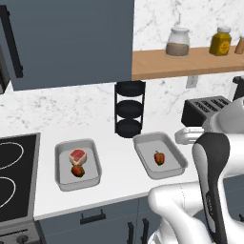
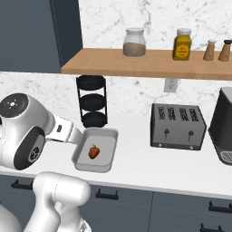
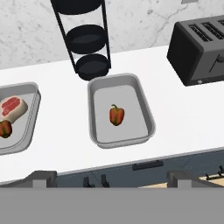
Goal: Place one bell pepper and one steak in each tupperware on the nearby counter, to pack two identical lunches.
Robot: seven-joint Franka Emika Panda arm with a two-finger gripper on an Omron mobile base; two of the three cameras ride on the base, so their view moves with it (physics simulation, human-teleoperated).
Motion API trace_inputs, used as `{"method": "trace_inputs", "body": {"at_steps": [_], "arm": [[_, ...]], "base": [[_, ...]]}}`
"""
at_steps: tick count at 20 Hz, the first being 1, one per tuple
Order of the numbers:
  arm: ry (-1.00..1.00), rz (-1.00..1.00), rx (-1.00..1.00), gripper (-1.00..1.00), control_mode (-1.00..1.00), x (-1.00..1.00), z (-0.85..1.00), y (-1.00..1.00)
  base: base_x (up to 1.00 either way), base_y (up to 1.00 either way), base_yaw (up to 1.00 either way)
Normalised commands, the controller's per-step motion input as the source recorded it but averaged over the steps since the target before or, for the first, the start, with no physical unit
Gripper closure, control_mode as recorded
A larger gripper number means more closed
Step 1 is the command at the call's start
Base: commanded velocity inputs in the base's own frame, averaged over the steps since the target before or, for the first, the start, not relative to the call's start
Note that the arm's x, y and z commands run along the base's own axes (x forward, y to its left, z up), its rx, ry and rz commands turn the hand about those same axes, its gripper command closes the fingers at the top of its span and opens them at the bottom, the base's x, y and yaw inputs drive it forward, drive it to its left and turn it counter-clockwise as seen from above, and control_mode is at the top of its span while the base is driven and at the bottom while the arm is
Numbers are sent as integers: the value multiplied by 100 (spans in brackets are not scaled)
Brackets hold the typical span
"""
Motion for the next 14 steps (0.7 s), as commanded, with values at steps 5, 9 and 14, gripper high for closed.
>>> {"method": "trace_inputs", "body": {"at_steps": [5, 9, 14], "arm": [[0, 0, 0, -100, -100, 0, 0, 0], [-1, 0, 0, -100, 100, -14, 0, 0], [0, 0, 0, -100, 100, 0, 0, 0]], "base": [[0, 0, 0], [-17, 0, -1], [-72, -17, -11]]}}
